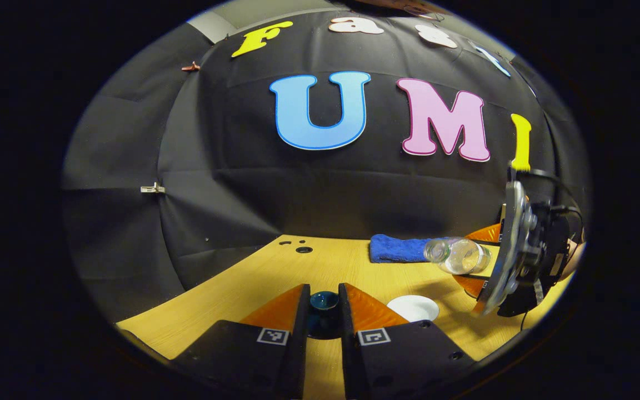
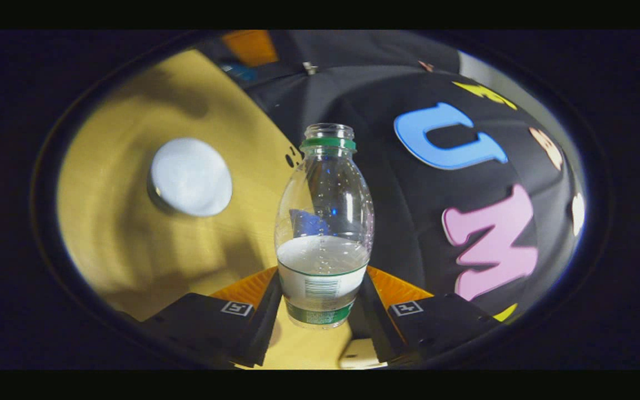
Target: Open the teacup lid with one hand, grasp the water bottle and pour water into the teacup with the other hand; after pouring, place the water bottle on the coaster and then close the teacup lid.
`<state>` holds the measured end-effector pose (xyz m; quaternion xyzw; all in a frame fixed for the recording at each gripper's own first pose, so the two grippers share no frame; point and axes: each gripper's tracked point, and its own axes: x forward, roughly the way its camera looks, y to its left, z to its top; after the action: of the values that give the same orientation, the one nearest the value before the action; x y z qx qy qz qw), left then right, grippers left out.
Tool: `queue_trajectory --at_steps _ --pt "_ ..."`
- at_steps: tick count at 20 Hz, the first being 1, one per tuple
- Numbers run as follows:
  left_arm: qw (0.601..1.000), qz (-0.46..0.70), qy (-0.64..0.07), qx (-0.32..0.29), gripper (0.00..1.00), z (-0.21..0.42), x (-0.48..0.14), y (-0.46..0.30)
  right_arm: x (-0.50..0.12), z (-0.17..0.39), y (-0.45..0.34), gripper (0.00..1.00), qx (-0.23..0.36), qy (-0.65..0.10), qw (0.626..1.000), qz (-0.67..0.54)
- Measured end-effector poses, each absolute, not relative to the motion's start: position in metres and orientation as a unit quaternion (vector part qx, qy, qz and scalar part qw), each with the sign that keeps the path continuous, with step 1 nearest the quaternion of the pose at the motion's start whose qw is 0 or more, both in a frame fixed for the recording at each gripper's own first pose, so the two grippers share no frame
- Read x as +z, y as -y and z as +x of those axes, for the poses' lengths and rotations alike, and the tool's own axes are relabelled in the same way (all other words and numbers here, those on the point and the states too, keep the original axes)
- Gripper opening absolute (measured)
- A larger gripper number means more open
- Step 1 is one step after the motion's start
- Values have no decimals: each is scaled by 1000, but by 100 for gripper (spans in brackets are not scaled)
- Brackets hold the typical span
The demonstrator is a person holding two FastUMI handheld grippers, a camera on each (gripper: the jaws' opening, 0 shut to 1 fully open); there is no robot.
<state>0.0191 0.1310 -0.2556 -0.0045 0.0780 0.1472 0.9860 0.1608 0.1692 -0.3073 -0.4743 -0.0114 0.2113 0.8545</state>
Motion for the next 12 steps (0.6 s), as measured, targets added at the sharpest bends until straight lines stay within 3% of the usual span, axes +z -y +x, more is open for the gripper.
queue_trajectory --at_steps 4,5,6,8,11,12 --pt "986 4 -76 145 34 27 -251 -129 -309 141 -189 75 231 -38 931 -282" --pt "987 4 -75 143 30 30 -249 -127 -306 135 -193 75 233 -48 947 -217" --pt "988 5 -75 139 35 33 -248 -124 -300 132 -196 75 232 -50 958 -159" --pt "989 7 -73 130 30 38 -246 -116 -290 130 -199 75 223 -31 972 -75" --pt "991 12 -71 113 34 49 -243 -100 -295 135 -198 75 202 -7 979 -5" --pt "992 11 -71 107 30 53 -244 -94 -303 137 -197 75 196 -9 980 6"
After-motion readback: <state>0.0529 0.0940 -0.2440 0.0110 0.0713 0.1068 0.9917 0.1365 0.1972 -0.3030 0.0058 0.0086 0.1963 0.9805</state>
